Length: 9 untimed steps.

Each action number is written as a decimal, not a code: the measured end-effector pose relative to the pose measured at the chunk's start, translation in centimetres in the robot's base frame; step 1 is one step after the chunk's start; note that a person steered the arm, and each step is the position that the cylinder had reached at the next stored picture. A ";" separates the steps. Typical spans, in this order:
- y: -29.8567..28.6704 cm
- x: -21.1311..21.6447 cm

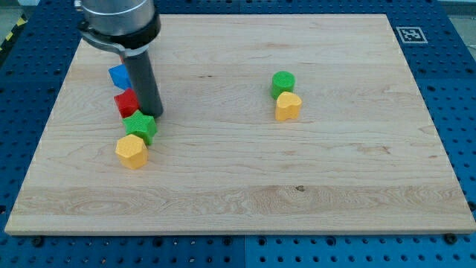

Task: Slide the green star left a bit

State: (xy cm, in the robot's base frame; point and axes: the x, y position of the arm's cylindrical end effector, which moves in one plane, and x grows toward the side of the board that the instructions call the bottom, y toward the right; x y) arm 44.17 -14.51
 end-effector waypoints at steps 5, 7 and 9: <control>7.1 4.4; 5.8 4.4; 3.8 4.4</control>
State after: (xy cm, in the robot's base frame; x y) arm 48.60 -10.72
